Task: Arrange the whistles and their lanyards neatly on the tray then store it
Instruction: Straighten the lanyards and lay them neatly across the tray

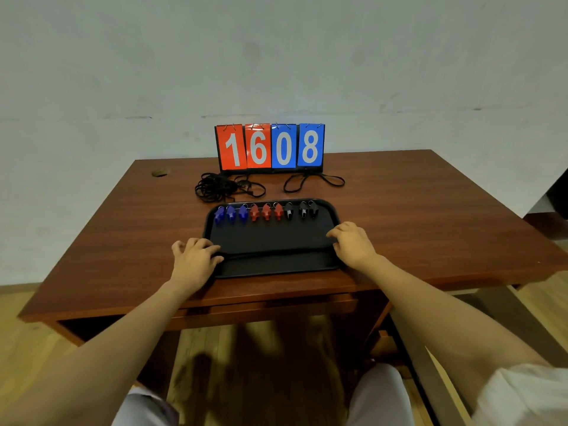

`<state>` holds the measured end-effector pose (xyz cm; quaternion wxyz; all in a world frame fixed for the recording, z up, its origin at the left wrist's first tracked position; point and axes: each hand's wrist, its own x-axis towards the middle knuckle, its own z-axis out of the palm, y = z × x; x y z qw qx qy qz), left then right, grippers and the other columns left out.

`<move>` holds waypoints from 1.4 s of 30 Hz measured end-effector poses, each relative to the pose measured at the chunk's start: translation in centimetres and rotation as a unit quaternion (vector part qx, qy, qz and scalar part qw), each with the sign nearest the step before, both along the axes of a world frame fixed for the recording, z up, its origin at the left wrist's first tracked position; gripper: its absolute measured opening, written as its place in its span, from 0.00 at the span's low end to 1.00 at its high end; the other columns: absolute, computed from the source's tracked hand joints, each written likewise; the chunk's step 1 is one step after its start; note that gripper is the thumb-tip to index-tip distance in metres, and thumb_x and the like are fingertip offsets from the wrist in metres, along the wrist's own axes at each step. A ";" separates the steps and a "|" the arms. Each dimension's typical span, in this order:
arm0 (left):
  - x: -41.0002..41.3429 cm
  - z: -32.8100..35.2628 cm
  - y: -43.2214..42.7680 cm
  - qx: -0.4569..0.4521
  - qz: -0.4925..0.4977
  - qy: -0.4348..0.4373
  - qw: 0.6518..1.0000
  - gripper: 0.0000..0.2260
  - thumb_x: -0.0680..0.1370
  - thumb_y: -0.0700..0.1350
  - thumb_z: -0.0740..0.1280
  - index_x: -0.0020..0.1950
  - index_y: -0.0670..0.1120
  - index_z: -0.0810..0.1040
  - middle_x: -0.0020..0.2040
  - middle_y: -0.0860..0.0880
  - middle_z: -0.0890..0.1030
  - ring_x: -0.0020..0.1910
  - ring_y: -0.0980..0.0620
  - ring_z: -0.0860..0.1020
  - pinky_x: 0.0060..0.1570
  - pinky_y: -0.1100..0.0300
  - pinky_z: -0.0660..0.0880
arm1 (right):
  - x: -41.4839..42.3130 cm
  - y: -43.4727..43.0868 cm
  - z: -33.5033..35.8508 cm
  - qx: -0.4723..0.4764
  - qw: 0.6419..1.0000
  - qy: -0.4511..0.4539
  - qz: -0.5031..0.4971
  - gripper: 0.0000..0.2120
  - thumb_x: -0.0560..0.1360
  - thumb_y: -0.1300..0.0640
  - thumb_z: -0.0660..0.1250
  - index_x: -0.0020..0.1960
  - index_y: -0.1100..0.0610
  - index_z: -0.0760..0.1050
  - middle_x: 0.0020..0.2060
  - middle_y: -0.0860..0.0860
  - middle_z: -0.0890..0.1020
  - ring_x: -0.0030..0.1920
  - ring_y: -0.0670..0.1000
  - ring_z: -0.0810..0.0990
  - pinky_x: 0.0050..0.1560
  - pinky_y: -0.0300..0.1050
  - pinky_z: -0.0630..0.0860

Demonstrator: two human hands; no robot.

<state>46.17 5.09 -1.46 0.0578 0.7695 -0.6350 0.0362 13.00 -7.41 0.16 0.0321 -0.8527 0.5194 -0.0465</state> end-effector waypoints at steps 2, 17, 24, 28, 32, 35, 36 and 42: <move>-0.2 0.2 0.1 0.011 0.000 -0.015 1.000 0.15 0.80 0.52 0.59 0.66 0.53 0.74 0.63 0.51 0.75 0.66 0.48 0.67 0.60 0.48 0.52 | 0.1 0.2 -0.2 0.000 1.000 0.018 -0.004 0.16 0.79 0.60 0.58 0.65 0.54 0.72 0.64 0.53 0.75 0.68 0.55 0.67 0.67 0.50 0.65; -1.6 -0.7 0.3 -0.112 -0.062 -0.069 0.989 0.19 0.69 0.45 0.69 0.60 0.47 0.79 0.58 0.47 0.78 0.59 0.45 0.72 0.59 0.46 0.59 | -0.3 1.2 -1.4 -0.047 0.996 -0.082 0.009 0.12 0.78 0.58 0.61 0.59 0.55 0.77 0.58 0.51 0.78 0.64 0.53 0.72 0.67 0.49 0.64; -4.6 -0.7 -1.3 -0.044 -0.102 -0.018 0.994 0.19 0.76 0.50 0.66 0.67 0.48 0.73 0.63 0.48 0.75 0.65 0.46 0.71 0.66 0.46 0.60 | 1.8 1.6 -1.1 -0.022 0.995 -0.069 0.065 0.19 0.78 0.57 0.62 0.69 0.54 0.69 0.64 0.52 0.73 0.68 0.54 0.68 0.68 0.50 0.65; -5.3 -0.1 -2.5 0.032 -0.089 0.009 0.995 0.21 0.80 0.54 0.58 0.72 0.51 0.65 0.69 0.51 0.70 0.70 0.49 0.64 0.71 0.47 0.50 | 2.2 1.2 -1.3 0.037 0.997 -0.018 0.062 0.17 0.79 0.56 0.59 0.67 0.54 0.70 0.64 0.53 0.72 0.68 0.55 0.67 0.70 0.51 0.63; -5.6 0.4 -3.4 0.061 -0.105 0.014 0.993 0.22 0.78 0.56 0.60 0.71 0.51 0.66 0.69 0.50 0.70 0.70 0.50 0.64 0.71 0.45 0.48 | 2.3 0.5 -1.0 0.062 0.994 -0.052 0.075 0.16 0.78 0.56 0.61 0.66 0.52 0.70 0.64 0.51 0.73 0.68 0.54 0.67 0.71 0.52 0.61; -6.4 1.4 -5.0 0.023 -0.128 0.047 0.990 0.23 0.77 0.56 0.62 0.70 0.51 0.68 0.68 0.50 0.71 0.69 0.50 0.65 0.70 0.48 0.50 | 2.8 -0.9 0.2 0.042 0.990 -0.106 0.078 0.17 0.78 0.53 0.63 0.66 0.53 0.72 0.63 0.51 0.74 0.67 0.53 0.69 0.68 0.51 0.65; -6.8 1.8 -5.8 0.010 -0.134 0.049 0.990 0.22 0.77 0.56 0.62 0.69 0.51 0.69 0.67 0.50 0.71 0.69 0.50 0.66 0.69 0.49 0.52 | 3.0 -1.6 0.8 0.027 0.990 -0.117 0.069 0.16 0.78 0.53 0.63 0.65 0.53 0.72 0.63 0.52 0.75 0.66 0.54 0.70 0.68 0.51 0.67; -8.8 4.4 -13.6 -0.015 -0.138 0.033 0.990 0.17 0.79 0.50 0.61 0.66 0.47 0.72 0.65 0.47 0.72 0.66 0.46 0.68 0.66 0.49 0.61 | 4.6 -7.9 3.7 -0.006 0.995 -0.099 0.026 0.16 0.78 0.56 0.61 0.66 0.55 0.72 0.63 0.54 0.74 0.65 0.56 0.71 0.65 0.52 0.67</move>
